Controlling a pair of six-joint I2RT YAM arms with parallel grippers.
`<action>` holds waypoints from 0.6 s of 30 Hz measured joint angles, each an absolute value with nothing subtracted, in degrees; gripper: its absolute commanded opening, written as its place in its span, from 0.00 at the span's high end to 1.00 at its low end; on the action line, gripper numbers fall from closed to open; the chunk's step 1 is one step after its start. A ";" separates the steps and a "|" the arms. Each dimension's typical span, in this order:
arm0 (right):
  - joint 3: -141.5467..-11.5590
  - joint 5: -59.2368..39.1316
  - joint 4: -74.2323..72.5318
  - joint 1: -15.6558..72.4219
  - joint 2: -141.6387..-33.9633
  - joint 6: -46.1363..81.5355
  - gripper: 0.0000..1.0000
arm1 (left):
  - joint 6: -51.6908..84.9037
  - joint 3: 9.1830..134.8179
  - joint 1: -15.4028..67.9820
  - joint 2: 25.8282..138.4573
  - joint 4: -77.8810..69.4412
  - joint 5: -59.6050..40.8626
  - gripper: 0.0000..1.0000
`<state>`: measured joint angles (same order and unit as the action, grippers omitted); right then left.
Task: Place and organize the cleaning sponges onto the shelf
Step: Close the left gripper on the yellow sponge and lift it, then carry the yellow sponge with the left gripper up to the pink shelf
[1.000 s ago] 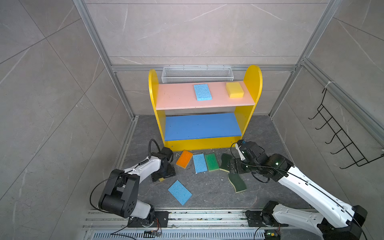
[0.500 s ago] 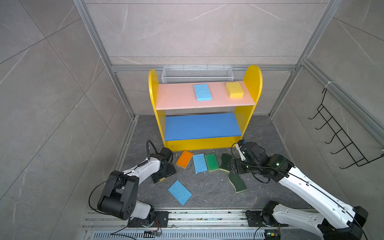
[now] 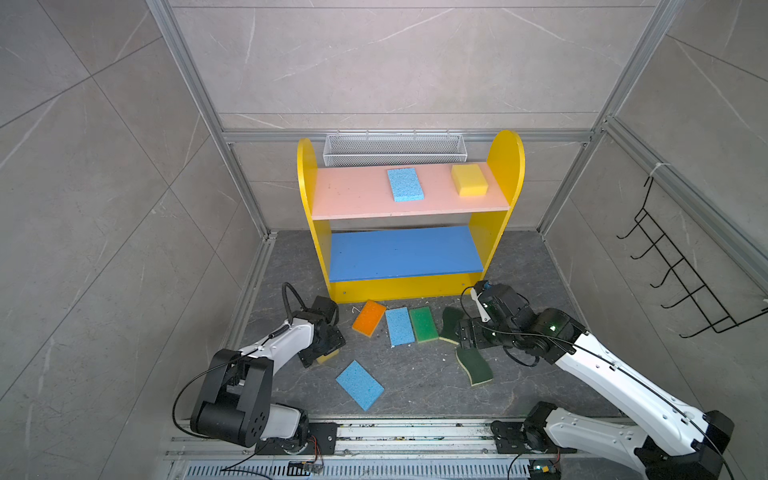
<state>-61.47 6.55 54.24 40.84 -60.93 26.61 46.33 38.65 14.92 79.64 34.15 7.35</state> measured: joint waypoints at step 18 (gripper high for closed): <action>-61.47 6.39 54.26 40.84 -61.45 26.61 0.02 | 44.82 36.82 14.13 77.32 34.87 7.60 0.39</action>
